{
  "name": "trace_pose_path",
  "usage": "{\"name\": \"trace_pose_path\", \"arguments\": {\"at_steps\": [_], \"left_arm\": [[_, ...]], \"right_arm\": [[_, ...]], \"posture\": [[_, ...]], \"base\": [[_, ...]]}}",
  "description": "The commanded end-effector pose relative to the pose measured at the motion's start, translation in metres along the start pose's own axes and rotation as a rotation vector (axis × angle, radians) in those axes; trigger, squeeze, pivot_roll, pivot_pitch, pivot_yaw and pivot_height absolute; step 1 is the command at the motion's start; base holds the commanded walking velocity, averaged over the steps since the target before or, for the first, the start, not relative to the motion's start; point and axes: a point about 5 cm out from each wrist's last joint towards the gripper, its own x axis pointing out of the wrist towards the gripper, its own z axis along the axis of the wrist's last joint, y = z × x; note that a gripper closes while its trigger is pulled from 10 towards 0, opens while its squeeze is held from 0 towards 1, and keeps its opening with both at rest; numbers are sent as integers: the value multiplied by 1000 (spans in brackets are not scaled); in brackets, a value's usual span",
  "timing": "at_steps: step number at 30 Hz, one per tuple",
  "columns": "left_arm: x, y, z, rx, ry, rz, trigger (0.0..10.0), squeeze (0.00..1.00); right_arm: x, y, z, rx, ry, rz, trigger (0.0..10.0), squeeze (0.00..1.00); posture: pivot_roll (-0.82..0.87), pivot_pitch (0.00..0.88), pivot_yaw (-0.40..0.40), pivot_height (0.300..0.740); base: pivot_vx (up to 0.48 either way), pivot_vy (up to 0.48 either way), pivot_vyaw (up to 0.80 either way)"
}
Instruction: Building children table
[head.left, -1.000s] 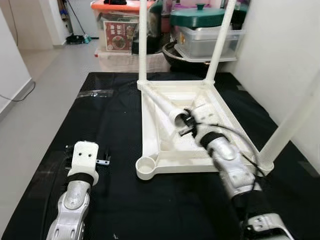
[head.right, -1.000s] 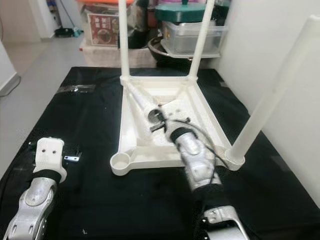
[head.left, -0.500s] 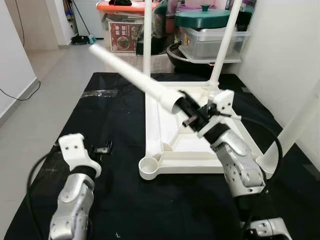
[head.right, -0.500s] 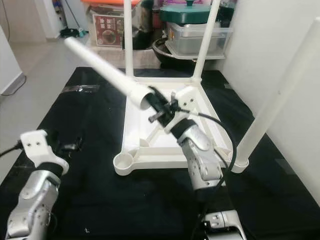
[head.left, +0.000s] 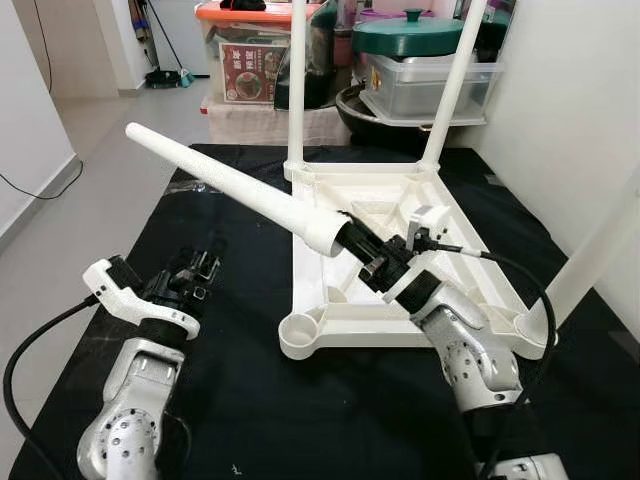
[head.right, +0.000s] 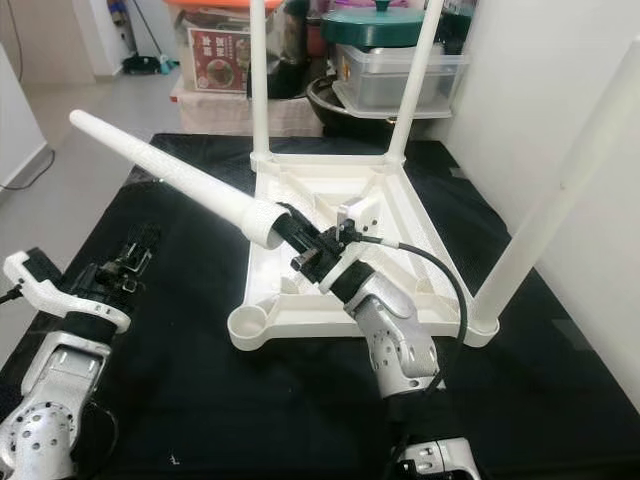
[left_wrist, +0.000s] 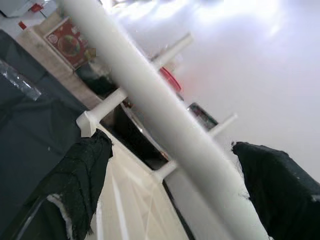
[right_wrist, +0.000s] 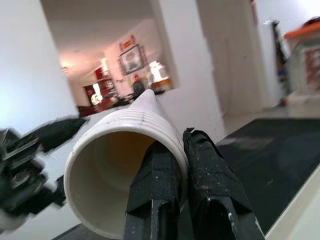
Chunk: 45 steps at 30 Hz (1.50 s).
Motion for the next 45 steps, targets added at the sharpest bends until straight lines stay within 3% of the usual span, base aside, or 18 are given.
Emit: {"name": "trace_pose_path", "arguments": {"at_steps": [1,7,17,18,30,33,34,35,36,37,38,40,41,45], "left_arm": [[4,12,17,-89,-62,48,10000,0],[7,23,40,-148,-125,66,10000,0],[3,45,63,-112,-196,154,10000,0],[2,48,69,-103,-216,163,0,0],[-3,52,87,-81,-253,159,0,0],[-2,52,87,-88,-252,166,0,0],[-1,50,89,-89,-254,162,0,0],[1,49,91,-90,-256,159,0,0],[2,50,94,-92,-261,170,0,0],[3,51,97,-94,-263,179,0,0],[4,52,99,-104,-272,190,0,0],[5,52,101,-111,-278,196,0,0],[6,53,107,-120,-313,216,2314,0],[7,54,116,-133,-359,240,1843,0]], "right_arm": [[-7,13,-5,75,28,141,0,67],[-30,19,-12,155,81,254,0,63],[-46,18,-15,175,145,294,0,67],[-48,17,-16,172,154,287,0,63],[-48,12,-16,161,175,275,0,63],[-45,8,-17,133,176,232,0,59],[-41,0,-17,149,165,153,0,55],[-39,-5,-17,141,177,96,4078,31],[-38,-8,-22,102,230,62,10000,0],[-37,-9,-25,71,269,49,10000,0],[-37,-11,-24,113,244,40,10000,1000],[-38,-12,-23,153,215,34,10000,1000],[-39,-13,-24,165,210,28,10000,1000],[-44,-15,-29,165,227,19,10000,1000]], "posture": [[94,0,-43,740],[95,0,-42,740],[89,0,-43,740],[90,0,-44,740],[99,0,-47,740],[102,0,-47,740],[102,0,-48,740],[104,0,-49,740],[105,0,-48,740],[102,0,-46,740],[98,0,-45,740],[100,0,-47,740],[98,0,-46,740],[99,0,-47,740]], "base": [[0,0,0],[0,0,0],[0,0,0],[0,0,0],[0,0,0],[0,0,0],[0,0,0],[0,0,0],[0,0,0],[0,0,0],[0,0,0],[0,0,0],[0,0,0],[0,0,0]]}}
